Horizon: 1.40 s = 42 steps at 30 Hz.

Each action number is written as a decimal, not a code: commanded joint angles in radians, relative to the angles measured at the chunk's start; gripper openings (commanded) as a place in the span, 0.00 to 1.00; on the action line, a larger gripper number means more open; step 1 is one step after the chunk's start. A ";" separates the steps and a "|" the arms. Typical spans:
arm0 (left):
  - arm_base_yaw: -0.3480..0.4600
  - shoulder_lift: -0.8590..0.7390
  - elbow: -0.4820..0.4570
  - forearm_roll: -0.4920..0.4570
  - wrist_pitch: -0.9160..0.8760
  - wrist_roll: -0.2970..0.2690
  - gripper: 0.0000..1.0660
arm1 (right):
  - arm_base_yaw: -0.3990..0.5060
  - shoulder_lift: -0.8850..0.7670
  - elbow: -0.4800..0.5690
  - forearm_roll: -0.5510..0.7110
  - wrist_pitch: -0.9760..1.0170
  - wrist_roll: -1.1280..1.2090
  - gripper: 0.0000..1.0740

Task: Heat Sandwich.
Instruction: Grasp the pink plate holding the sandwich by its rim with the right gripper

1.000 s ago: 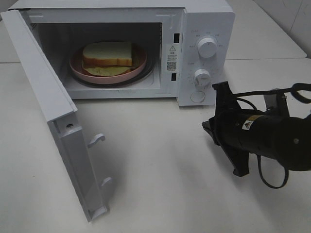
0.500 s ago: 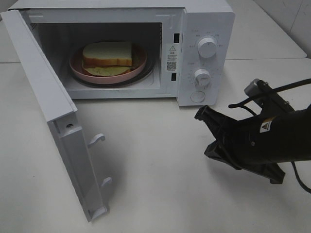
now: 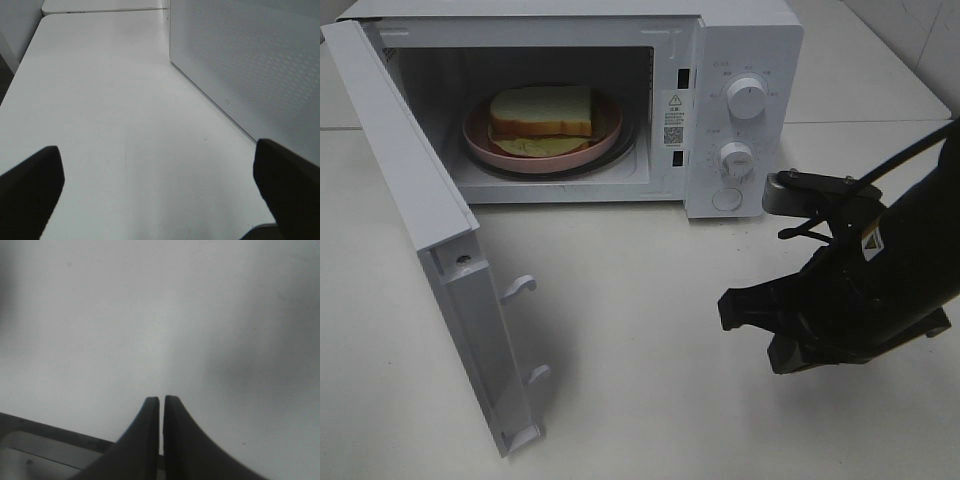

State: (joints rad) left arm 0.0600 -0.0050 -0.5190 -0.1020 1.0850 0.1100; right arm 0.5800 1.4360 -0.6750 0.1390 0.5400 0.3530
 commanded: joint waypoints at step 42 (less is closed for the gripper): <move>0.005 -0.004 0.001 -0.005 -0.012 0.003 0.92 | 0.004 -0.008 -0.144 -0.139 0.153 -1.468 0.75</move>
State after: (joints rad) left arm 0.0600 -0.0050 -0.5190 -0.1020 1.0850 0.1100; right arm 0.5800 1.4360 -0.8110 0.0000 0.6960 -1.1410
